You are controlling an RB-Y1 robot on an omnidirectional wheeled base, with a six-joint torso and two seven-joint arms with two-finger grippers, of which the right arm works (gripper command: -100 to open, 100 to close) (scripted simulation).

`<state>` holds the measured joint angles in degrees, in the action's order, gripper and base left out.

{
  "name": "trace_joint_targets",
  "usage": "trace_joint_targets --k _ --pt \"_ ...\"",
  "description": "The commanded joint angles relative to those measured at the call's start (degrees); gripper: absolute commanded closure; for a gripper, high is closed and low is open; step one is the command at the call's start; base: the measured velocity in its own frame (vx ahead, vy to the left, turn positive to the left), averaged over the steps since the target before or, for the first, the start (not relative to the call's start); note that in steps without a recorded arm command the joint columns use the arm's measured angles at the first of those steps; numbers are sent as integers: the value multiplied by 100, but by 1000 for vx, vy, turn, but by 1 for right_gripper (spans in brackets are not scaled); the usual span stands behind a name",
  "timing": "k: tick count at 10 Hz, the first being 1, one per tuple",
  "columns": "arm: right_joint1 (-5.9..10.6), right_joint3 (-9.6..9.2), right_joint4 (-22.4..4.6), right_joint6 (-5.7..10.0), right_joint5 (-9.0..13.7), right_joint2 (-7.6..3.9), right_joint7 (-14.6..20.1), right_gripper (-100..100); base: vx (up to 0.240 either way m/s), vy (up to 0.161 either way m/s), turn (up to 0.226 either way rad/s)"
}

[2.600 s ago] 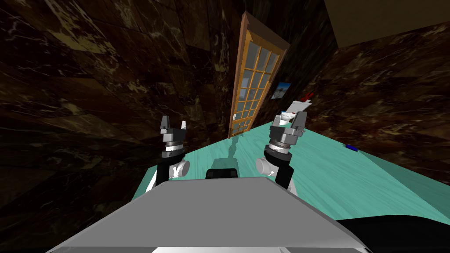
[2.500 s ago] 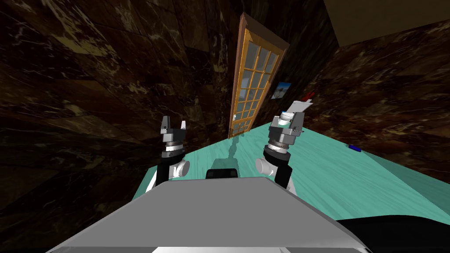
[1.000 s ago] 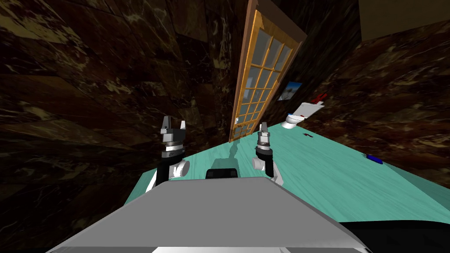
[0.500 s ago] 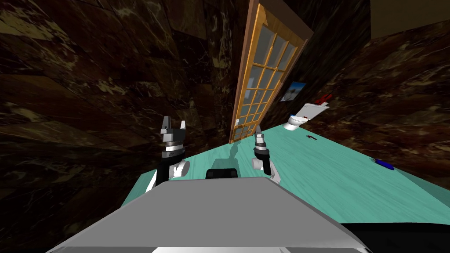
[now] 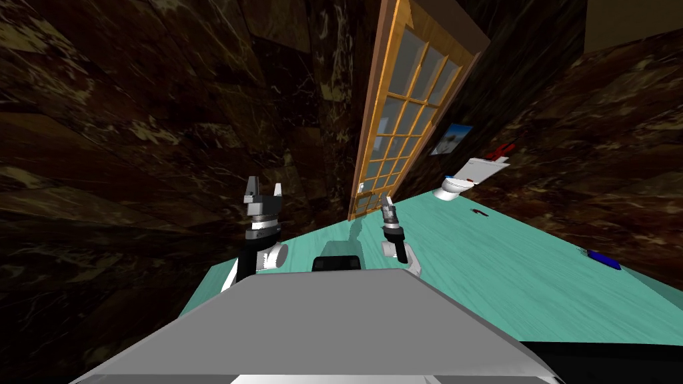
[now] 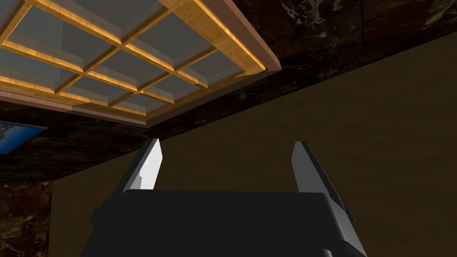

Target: Pull the door open

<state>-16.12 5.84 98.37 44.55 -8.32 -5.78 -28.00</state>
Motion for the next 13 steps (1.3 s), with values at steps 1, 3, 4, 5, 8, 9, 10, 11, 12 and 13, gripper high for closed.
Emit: trace_joint_targets --k 1,3,4,5,8,9,10,11,12,13 --pt "76 6 -286 49 -99 -28 -187 -100 100 -37 36" --pt "131 21 -485 94 -154 -55 -292 -100 65 -39 26" --pt "187 35 -682 140 -210 -82 -397 -100 51 -23 22" --pt "242 50 -851 185 -265 -109 -502 -100 80 -33 43" --pt "353 78 -1274 275 -375 -162 -713 -100 69 -31 25" --pt "408 93 -1455 321 -430 -187 -818 -100 87 -42 36" --pt "463 107 -1633 366 -485 -212 -923 -100 91 -46 45" --pt "463 107 -1668 366 -485 -212 -923 -100 56 -32 12" --pt "519 122 -1838 411 -541 -236 -1028 -100 54 -24 18" --pt "519 122 -1865 411 -541 -236 -1028 -100 41 -16 16"
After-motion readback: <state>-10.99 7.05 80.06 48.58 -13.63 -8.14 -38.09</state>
